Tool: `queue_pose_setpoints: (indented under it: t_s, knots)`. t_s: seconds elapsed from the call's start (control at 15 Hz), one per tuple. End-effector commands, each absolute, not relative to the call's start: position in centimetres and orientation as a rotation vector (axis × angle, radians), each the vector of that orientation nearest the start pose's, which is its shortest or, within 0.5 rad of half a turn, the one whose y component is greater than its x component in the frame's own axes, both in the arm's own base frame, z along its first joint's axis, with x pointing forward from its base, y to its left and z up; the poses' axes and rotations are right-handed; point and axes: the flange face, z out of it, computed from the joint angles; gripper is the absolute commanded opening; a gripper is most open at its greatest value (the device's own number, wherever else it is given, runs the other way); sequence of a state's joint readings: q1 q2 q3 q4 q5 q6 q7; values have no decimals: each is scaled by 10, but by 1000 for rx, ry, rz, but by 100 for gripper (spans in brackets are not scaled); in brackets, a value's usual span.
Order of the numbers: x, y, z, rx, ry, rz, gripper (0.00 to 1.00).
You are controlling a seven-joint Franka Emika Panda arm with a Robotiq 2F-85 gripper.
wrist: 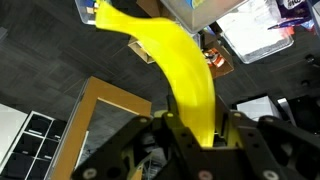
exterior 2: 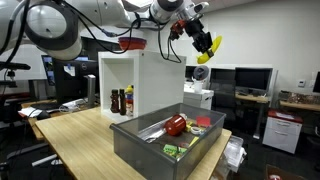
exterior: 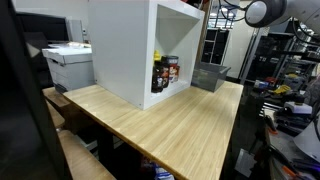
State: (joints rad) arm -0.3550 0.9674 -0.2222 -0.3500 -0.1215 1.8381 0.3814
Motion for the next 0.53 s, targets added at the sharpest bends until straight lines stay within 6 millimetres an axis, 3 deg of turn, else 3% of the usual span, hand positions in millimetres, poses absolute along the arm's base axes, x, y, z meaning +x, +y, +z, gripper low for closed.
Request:
queue_pose_setpoints:
  t_s: [0.0, 0.27, 0.47]
  knots:
    - [713, -331, 578, -3081, 1297, -888, 12]
    - [725, -317, 571, -3098, 1160, -902, 12]
    - [729, -309, 582, -3092, 1041, -983, 12]
